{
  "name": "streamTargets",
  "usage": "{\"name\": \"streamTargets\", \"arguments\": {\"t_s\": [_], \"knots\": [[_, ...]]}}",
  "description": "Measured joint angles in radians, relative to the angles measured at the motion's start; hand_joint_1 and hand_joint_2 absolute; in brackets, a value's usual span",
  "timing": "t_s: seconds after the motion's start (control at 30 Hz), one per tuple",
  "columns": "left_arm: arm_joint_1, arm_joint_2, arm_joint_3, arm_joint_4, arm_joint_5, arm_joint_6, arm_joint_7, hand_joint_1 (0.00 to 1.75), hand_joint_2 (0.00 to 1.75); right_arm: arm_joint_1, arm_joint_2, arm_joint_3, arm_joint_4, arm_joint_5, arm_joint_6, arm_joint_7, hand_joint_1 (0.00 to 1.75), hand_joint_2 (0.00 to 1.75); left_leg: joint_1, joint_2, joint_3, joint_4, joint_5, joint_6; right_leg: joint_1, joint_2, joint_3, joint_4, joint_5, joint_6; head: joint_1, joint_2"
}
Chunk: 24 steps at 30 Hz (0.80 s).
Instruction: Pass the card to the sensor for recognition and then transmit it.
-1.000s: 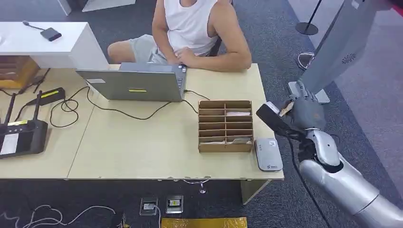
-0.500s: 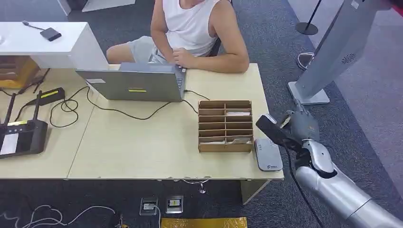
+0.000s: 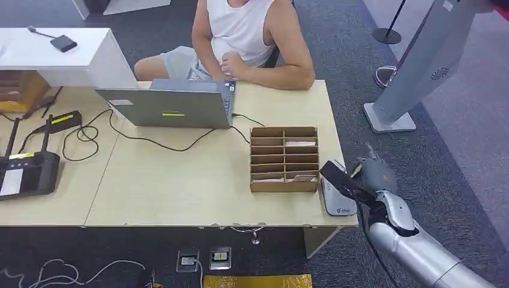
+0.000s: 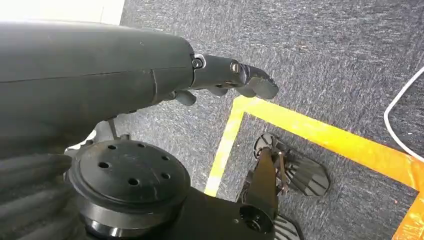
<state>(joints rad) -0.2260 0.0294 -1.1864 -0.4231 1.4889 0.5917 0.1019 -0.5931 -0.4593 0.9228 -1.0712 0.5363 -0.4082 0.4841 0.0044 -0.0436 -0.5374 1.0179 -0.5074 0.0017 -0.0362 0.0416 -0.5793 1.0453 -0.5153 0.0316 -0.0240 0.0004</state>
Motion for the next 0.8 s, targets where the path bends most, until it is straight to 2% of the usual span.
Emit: {"name": "streamTargets", "arguments": {"t_s": [0.3, 0.8], "knots": [[0.0, 0.0, 0.0, 0.003, 0.0, 0.002, 0.012, 0.0, 1.75, 0.047, 0.019, 0.008, 0.028, -0.014, -0.042, -0.013, 1.75, 1.75, 0.0, 0.001, 0.001, 0.0, 0.0, 0.0, 0.0, 0.0, 0.0, 0.0, 0.0, 0.0, 0.0, 0.0], [-0.001, 0.003, 0.0, 0.004, 0.0, 0.014, 0.015, 0.0, 1.75, 0.065, 0.031, -0.003, 0.03, 0.023, -0.041, -0.014, 1.75, 1.75, 0.001, 0.006, 0.006, 0.0, -0.001, -0.001, 0.001, 0.005, 0.004, 0.0, 0.0, -0.001, 0.0, 0.0]]}}
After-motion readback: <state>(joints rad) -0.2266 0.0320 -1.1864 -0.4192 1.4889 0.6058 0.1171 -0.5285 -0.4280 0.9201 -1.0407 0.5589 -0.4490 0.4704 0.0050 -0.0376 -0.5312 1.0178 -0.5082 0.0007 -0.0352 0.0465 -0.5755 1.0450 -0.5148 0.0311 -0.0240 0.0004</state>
